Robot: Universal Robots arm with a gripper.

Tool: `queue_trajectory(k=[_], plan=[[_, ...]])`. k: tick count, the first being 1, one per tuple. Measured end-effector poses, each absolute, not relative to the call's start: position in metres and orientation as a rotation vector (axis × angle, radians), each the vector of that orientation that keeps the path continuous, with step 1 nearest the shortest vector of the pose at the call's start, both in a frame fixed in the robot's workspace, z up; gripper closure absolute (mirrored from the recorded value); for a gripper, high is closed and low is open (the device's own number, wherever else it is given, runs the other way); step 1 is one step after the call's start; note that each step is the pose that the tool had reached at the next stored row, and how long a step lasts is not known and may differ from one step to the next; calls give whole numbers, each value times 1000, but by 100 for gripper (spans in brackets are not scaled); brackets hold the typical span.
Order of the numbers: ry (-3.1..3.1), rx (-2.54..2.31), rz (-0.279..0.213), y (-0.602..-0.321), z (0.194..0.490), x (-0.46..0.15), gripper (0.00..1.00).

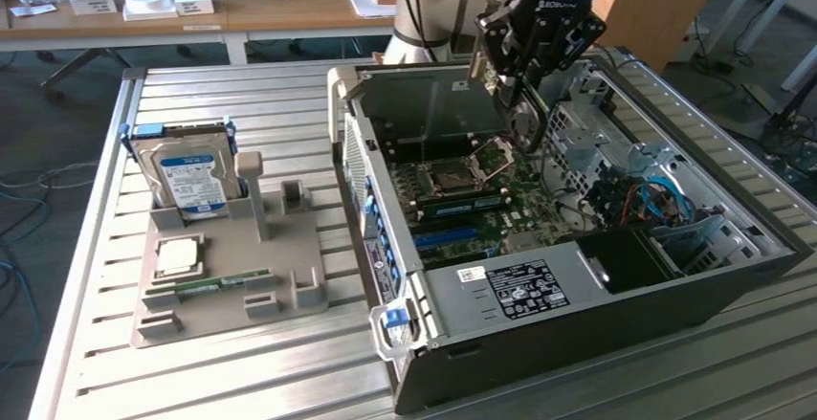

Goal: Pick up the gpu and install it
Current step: 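Pick up the gpu and move the gpu toward the slot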

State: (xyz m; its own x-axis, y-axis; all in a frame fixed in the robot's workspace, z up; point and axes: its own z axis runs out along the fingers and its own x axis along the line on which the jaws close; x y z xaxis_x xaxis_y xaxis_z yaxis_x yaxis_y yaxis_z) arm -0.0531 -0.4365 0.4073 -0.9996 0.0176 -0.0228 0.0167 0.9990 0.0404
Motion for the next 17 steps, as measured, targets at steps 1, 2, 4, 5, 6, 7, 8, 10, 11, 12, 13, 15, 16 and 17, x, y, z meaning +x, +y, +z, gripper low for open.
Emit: queue_trajectory(k=[1, 2, 4, 5, 6, 7, 8, 10, 11, 12, 13, 15, 16, 17], plan=[[3118, 27, 63, -437, 407, -53, 73], [3118, 27, 63, -437, 407, -52, 73], [3118, 27, 63, -437, 407, -51, 73], [3118, 27, 63, -437, 407, -51, 73], [3118, 27, 63, -437, 407, -50, 73], [3118, 27, 63, -437, 407, -50, 73], [3118, 27, 63, -437, 407, -50, 73], [3118, 27, 63, -437, 407, -50, 73], [3118, 27, 63, -437, 407, -50, 73], [3118, 26, 63, -437, 407, -49, 73], [3118, 26, 63, -436, 407, -48, 73], [3118, 27, 63, -436, 407, -43, 73], [3118, 27, 63, -436, 407, -41, 73], [3118, 27, 63, -436, 407, -38, 73]])
